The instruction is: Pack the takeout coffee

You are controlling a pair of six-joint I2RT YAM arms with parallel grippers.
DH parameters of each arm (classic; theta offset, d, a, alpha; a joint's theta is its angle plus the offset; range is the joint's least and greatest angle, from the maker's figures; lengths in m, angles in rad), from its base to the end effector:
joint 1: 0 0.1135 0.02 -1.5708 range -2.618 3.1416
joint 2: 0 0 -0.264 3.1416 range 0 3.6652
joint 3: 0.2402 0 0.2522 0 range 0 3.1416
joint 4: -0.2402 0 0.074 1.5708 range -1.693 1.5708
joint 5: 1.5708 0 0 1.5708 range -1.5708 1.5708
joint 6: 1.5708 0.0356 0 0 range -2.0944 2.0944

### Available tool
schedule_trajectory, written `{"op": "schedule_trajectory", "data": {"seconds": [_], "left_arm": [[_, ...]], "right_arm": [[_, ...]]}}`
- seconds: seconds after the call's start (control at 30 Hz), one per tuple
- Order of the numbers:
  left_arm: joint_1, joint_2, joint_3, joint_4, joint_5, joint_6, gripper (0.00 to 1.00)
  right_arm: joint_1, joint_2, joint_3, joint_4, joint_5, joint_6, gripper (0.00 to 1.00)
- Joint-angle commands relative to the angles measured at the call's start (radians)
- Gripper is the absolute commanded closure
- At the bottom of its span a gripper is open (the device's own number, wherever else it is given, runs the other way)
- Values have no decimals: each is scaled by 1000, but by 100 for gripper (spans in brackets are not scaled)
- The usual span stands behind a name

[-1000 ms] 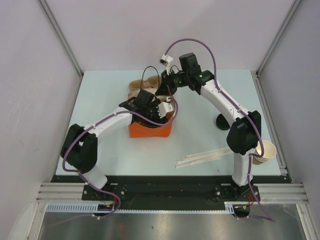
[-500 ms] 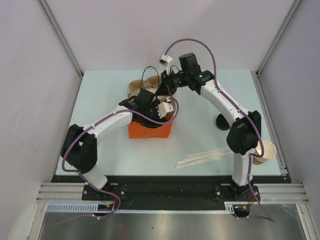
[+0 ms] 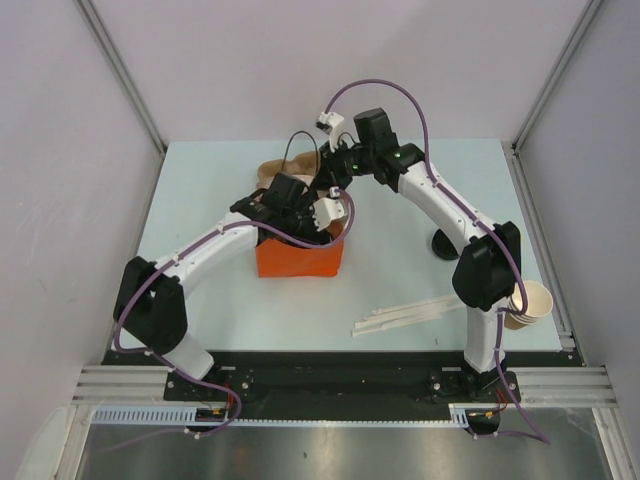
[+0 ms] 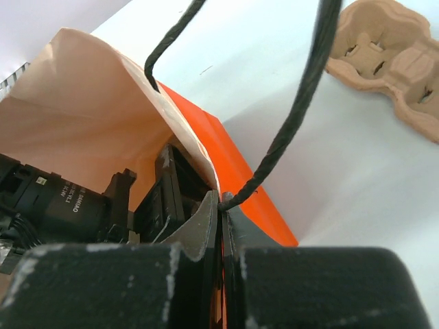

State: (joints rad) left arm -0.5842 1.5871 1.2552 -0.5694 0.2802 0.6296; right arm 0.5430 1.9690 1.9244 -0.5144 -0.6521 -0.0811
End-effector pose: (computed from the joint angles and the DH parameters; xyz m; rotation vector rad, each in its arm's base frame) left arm 0.2803 -0.1972 0.2695 1.4950 1.9425 -0.3259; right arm 0.3797 0.2544 0.3516 -1.0255 1.8897 0.9635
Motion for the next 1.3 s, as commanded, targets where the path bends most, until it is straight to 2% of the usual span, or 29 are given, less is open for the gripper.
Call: {"op": "schedule_trajectory", "data": {"seconds": [0.0,0.47,0.9,1.27], "left_arm": [[-9,-53,49,0,20,10,1],[3,-56,165,-150,116,1,0],[75,-70,315,-253,224,-53,1],[122,-108,394,-290,231,-126,1]], "right_arm": [[5,-30,-18,-13,40,-35,100],[11,-36,-21,2,22,-49,100],[15,-42,-19,-4,0,-66,100],[18,-45,-10,-13,-6,-71,100]]}}
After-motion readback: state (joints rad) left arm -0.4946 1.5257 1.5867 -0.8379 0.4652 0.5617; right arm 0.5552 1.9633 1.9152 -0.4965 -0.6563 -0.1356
